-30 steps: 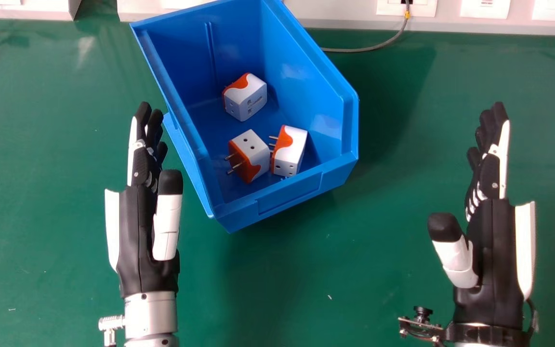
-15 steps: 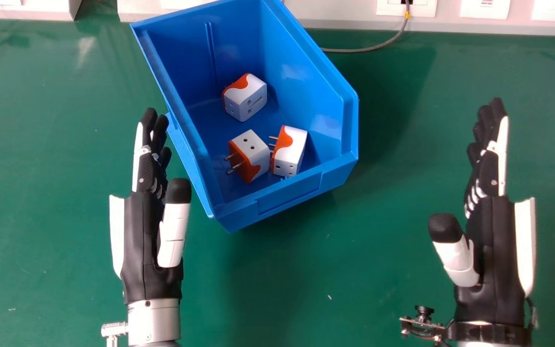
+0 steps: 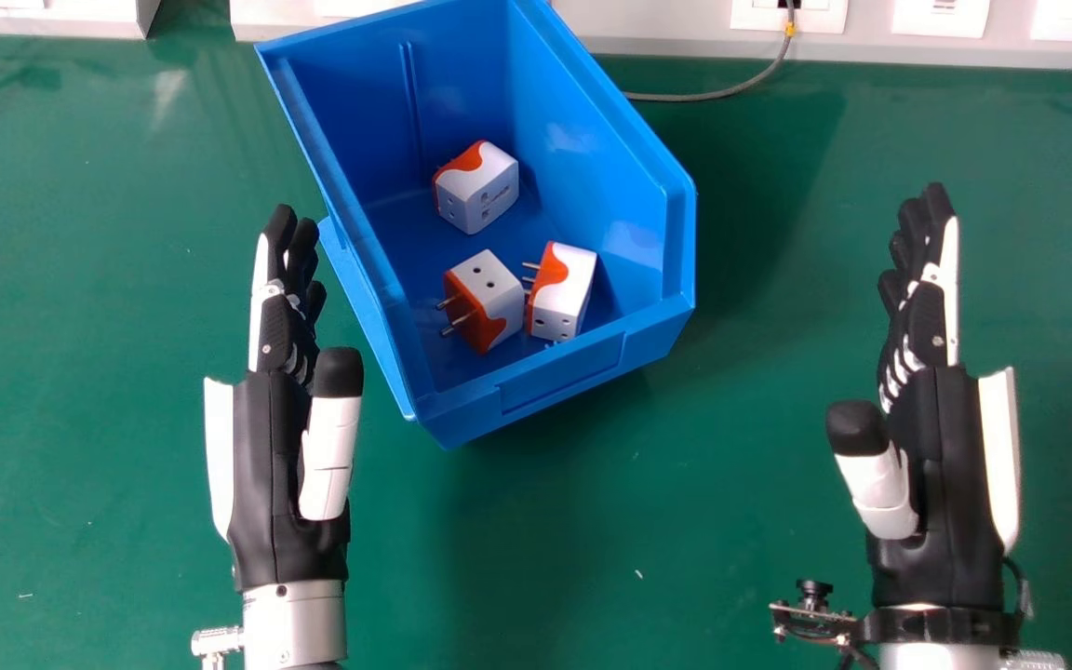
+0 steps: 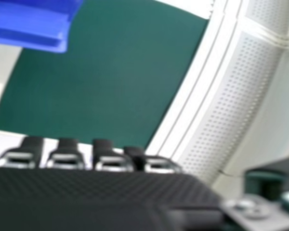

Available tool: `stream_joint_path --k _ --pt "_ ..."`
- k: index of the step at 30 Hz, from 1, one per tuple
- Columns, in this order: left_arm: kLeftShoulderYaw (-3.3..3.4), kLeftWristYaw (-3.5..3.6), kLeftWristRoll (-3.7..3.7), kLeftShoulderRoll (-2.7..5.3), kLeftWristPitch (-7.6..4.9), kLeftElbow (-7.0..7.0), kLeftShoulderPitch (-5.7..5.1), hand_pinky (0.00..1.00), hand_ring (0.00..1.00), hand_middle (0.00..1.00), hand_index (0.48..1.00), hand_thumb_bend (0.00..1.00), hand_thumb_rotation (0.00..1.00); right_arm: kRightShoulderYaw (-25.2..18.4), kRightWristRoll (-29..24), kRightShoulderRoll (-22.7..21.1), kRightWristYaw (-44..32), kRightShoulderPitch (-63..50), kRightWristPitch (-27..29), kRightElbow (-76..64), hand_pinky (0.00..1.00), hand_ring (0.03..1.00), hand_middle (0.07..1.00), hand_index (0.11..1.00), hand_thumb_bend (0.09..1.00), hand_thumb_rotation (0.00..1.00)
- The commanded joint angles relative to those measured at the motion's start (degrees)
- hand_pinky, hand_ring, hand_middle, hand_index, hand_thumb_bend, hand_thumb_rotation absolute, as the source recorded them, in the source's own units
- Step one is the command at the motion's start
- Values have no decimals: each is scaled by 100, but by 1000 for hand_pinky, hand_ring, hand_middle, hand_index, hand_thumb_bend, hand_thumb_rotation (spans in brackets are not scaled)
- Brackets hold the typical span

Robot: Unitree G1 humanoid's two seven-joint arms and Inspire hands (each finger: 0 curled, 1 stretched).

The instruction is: Pick all objects and put in blue box

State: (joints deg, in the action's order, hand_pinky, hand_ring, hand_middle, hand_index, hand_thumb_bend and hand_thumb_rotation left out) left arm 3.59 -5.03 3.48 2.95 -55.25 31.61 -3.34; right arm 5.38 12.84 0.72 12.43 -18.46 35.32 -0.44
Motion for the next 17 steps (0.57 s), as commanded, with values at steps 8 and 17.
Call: stream_joint_path --k 8,17 --pt "-40 59 26 -55 -234 176 185 977 981 970 955 953 926 -2 36 118 -27 130 -50 17 995 1000 1000 1000 956 1000" --pt "-27 38 17 -55 -229 110 153 982 982 972 963 962 924 -22 139 106 0 120 27 62 1000 1000 1000 1000 940 1000"
